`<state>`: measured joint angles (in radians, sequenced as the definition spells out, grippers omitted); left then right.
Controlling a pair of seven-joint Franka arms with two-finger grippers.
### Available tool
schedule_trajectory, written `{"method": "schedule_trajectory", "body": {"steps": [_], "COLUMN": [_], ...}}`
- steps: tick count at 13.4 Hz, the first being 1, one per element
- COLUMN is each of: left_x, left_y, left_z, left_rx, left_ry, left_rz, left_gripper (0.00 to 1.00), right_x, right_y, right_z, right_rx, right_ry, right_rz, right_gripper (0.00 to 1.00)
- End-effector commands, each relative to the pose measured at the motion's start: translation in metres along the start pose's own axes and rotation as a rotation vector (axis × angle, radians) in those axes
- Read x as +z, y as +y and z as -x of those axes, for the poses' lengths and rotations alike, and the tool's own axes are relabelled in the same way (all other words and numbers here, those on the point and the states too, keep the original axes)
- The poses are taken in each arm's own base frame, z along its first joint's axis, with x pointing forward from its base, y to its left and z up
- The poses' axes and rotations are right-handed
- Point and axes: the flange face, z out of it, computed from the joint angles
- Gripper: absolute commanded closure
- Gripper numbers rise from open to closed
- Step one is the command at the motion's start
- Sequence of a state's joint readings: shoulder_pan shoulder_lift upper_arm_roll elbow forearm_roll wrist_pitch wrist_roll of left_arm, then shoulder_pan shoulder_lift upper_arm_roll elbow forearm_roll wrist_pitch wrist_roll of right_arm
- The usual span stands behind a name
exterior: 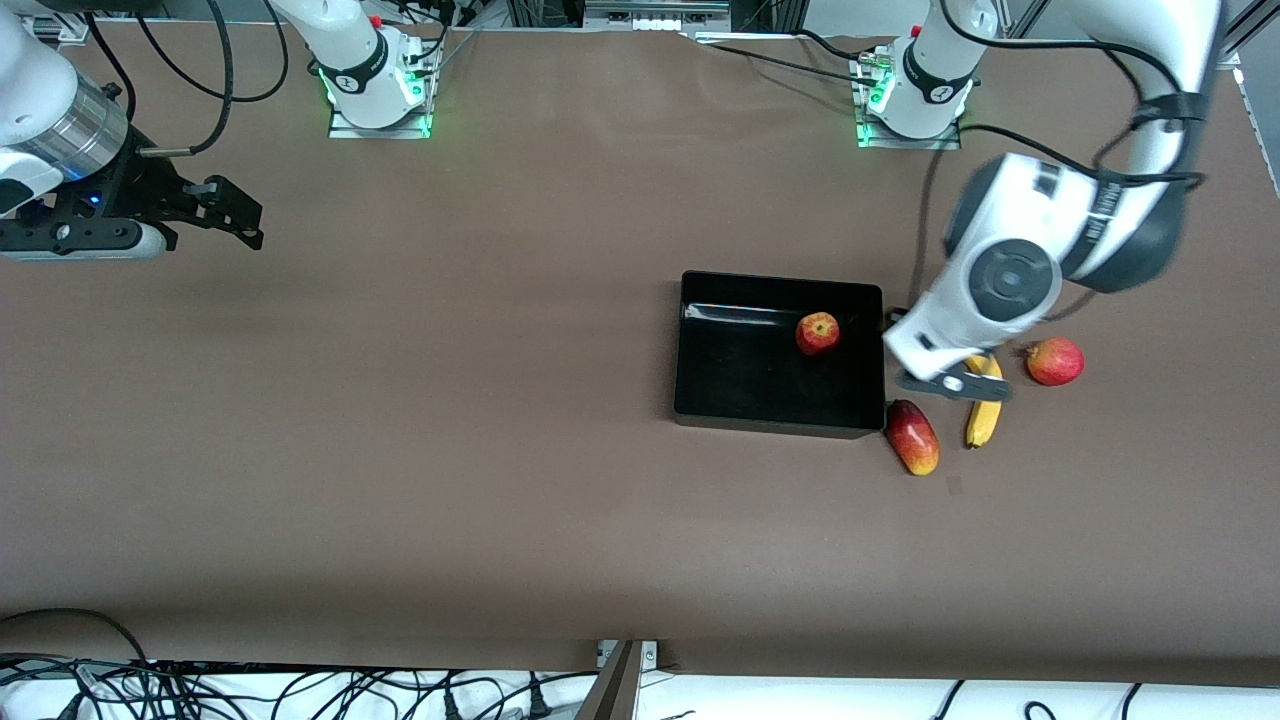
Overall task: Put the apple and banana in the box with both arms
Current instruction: 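Move the left gripper to the yellow banana and grasp it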
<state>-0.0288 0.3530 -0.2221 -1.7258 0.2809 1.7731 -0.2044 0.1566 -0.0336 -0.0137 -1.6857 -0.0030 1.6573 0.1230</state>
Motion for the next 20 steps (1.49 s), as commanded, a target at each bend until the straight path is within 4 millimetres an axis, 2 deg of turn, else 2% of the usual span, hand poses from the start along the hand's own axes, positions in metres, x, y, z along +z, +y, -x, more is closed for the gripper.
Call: {"method": "schedule_trajectory", "body": {"steps": [1, 2, 3, 7, 8, 9, 10, 11, 12, 14, 16, 17, 20], "left_x": [0.044, 0.066, 0.086, 0.162, 0.172, 0.182, 0.189, 0.194, 0.206, 0.205, 0.197, 0.184, 0.095], "left_y": [-0.054, -0.080, -0.094, -0.111, -0.110, -0.114, -0.121, -0.119, -0.115, -0.115, -0.114, -0.117, -0.091], "left_z": [-0.033, -0.040, -0.046, -0.062, -0.062, -0.059, -0.056, -0.055, -0.054, -0.054, -0.054, -0.051, -0.038], "left_rx": [0.072, 0.087, 0.108, 0.141, 0.168, 0.198, 0.202, 0.205, 0.211, 0.214, 0.216, 0.208, 0.206], "left_ry": [-0.024, -0.013, -0.009, -0.012, 0.014, 0.029, 0.023, 0.016, -0.004, -0.009, -0.008, -0.016, -0.064], "left_rz": [0.018, 0.044, 0.065, 0.108, 0.115, 0.124, 0.130, 0.133, 0.142, 0.143, 0.141, 0.137, 0.141], "left_gripper": [0.00, 0.00, 0.00, 0.00, 0.00, 0.31, 0.53, 0.65, 0.72, 0.99, 1.00, 1.00, 1.00], "right_x": [-0.001, -0.001, -0.001, -0.001, -0.001, -0.001, -0.001, -0.001, -0.001, -0.001, -0.001, -0.001, -0.001], "right_y": [0.004, 0.006, 0.005, 0.005, 0.006, 0.005, 0.006, 0.006, 0.006, 0.005, 0.006, 0.006, 0.006], "right_z": [-0.004, -0.005, -0.005, -0.005, -0.005, -0.005, -0.005, -0.005, -0.005, -0.005, -0.005, -0.005, -0.005], "right_rx": [0.004, 0.007, 0.005, 0.005, 0.007, 0.005, 0.007, 0.008, 0.008, 0.007, 0.008, 0.008, 0.008], "right_ry": [-0.008, -0.007, -0.007, -0.002, -0.002, -0.002, -0.002, -0.004, -0.004, -0.002, -0.004, -0.004, -0.002], "right_rz": [0.014, 0.014, 0.014, 0.013, 0.013, 0.013, 0.013, 0.013, 0.013, 0.013, 0.013, 0.013, 0.013], "right_gripper": [0.00, 0.00, 0.00, 0.00, 0.00, 0.00, 0.00, 0.00, 0.00, 0.00, 0.00, 0.00, 0.00]}}
